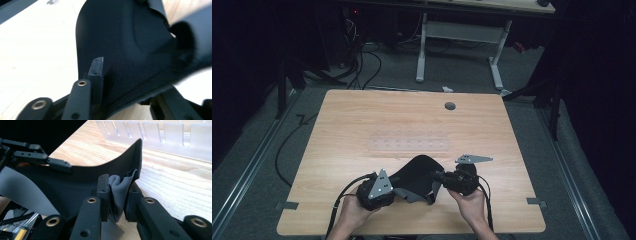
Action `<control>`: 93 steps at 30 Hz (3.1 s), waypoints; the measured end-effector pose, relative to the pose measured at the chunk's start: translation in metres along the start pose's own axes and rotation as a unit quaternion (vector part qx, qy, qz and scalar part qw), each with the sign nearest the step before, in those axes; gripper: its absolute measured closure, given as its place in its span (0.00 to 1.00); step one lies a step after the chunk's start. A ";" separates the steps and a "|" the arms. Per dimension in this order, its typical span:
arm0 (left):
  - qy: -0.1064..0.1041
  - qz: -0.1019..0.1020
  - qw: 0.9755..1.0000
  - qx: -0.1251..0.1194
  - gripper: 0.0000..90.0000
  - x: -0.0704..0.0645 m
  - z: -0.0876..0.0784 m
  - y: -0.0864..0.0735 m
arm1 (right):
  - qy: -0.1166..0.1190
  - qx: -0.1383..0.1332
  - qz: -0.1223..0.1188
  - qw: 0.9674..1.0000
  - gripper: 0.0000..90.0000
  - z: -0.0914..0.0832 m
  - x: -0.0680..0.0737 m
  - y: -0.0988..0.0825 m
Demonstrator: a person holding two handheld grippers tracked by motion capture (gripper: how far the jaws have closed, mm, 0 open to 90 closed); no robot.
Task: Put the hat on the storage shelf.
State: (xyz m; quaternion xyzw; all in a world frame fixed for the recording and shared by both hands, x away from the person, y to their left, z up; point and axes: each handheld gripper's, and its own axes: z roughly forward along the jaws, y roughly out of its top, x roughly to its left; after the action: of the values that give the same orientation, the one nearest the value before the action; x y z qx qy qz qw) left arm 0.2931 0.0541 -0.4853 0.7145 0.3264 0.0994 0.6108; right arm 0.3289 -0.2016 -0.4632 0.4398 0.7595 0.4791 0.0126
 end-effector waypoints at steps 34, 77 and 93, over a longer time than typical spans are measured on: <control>-0.096 -0.075 0.992 -0.026 0.96 0.009 -0.015 0.025 | -0.080 -0.064 -0.012 0.995 0.47 -0.024 -0.033 -0.017; 0.018 -0.127 0.982 -0.141 0.96 0.071 -0.056 0.082 | -0.288 0.019 -0.033 0.957 0.44 -0.011 -0.088 -0.052; 0.052 -0.134 0.976 -0.161 0.96 0.097 -0.042 0.096 | -0.287 0.019 -0.033 0.957 0.43 -0.011 -0.088 -0.052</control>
State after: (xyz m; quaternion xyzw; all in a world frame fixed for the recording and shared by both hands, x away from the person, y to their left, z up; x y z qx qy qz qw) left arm 0.3779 0.1406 -0.4101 0.5504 0.4306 0.1048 0.7076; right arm 0.3438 -0.2769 -0.5310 0.5333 0.7472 0.3176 0.2375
